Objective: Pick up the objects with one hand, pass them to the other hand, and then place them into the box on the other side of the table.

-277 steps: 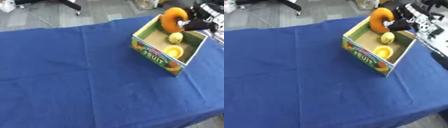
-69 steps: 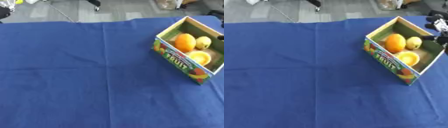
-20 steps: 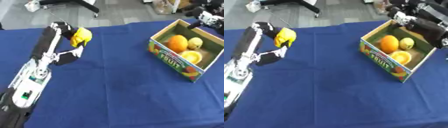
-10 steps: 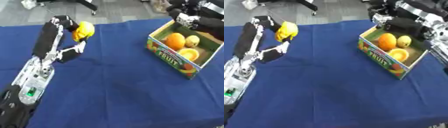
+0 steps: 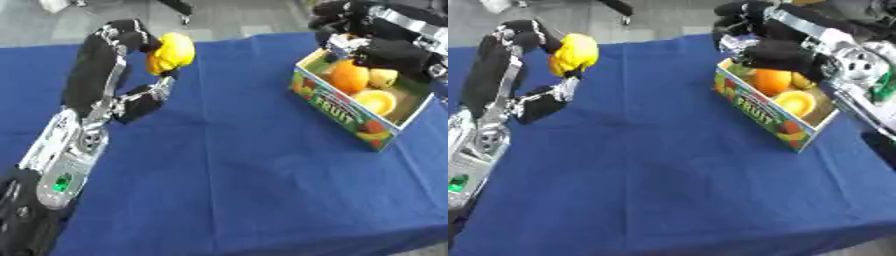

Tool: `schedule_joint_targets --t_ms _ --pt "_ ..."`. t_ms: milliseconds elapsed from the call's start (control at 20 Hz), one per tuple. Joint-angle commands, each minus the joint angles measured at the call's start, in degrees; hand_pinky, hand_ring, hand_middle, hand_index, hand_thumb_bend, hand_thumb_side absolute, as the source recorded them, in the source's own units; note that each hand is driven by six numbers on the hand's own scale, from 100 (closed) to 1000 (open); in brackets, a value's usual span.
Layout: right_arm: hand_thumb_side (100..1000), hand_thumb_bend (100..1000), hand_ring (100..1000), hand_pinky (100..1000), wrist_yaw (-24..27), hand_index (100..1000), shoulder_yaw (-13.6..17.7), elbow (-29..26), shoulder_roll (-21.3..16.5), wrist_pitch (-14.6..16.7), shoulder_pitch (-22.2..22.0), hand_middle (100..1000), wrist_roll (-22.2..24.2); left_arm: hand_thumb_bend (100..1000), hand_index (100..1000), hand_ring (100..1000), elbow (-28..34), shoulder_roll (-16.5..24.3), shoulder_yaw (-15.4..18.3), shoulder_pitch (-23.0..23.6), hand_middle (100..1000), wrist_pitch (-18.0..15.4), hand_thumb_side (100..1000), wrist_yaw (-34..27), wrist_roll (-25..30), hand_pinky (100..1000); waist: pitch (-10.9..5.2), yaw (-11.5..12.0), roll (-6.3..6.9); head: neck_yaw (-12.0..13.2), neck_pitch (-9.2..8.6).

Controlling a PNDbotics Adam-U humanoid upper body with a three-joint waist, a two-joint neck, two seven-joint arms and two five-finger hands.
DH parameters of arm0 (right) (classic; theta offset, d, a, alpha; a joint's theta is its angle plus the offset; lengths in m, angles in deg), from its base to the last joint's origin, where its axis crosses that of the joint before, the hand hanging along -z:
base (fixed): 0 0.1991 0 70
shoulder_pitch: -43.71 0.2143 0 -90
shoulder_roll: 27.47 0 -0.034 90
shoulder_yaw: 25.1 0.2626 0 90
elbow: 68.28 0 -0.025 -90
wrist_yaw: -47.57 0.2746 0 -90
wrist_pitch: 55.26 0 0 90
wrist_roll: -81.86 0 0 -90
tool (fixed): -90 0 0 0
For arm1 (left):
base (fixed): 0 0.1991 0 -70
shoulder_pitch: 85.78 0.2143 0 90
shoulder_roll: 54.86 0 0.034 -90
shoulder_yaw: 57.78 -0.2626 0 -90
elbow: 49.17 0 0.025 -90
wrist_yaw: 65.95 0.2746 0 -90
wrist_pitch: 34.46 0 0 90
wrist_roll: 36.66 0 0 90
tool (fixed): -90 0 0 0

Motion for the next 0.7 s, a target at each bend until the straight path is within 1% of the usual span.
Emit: schedule_joint_targets --t_ms 50,150,300,450,550,700 --pt "479 127 907 701 0.18 932 -0.05 -1.04 -0.68 -0.24 1.38 850 1.05 100 465 504 1.99 -0.14 -0.44 -1.22 461 -1.59 100 1.57 0.01 593 -1.80 0.15 -0.87 -0.34 0.12" --pt "481 131 907 701 0.02 933 -0.47 -1.04 -0.48 -0.54 1.90 850 1.73 100 467 508 2.55 -0.25 -0.77 -1.43 464 -2.58 100 2.92 0.16 593 -1.79 0.24 -0.93 -0.41 0.11" --pt "498 141 908 699 0.04 934 -1.24 -1.04 -0.05 -1.40 2.69 852 3.02 100 476 520 3.70 -0.47 -1.28 -1.93 473 -4.65 100 6.52 0.21 592 -1.77 0.43 -1.04 -0.37 0.07" --pt "490 157 909 700 0.01 935 -1.67 -1.04 0.34 -1.99 3.24 853 3.93 100 478 523 4.19 -0.84 -1.68 -2.20 476 -5.97 100 9.21 0.00 591 -1.74 0.59 -1.10 -0.46 -0.07" --pt "474 189 911 701 -0.15 938 -1.95 -1.04 0.61 -1.91 3.59 854 4.61 100 479 524 4.34 -1.08 -1.95 -2.40 477 -6.56 100 10.24 -0.12 591 -1.73 0.70 -1.13 -0.68 -0.18" --pt "447 235 918 704 -0.36 947 -2.49 -1.04 1.07 -1.69 4.15 861 5.94 100 478 523 4.24 -1.50 -2.25 -2.72 476 -6.94 100 10.22 -0.29 591 -1.72 0.83 -1.15 -1.05 -0.15"
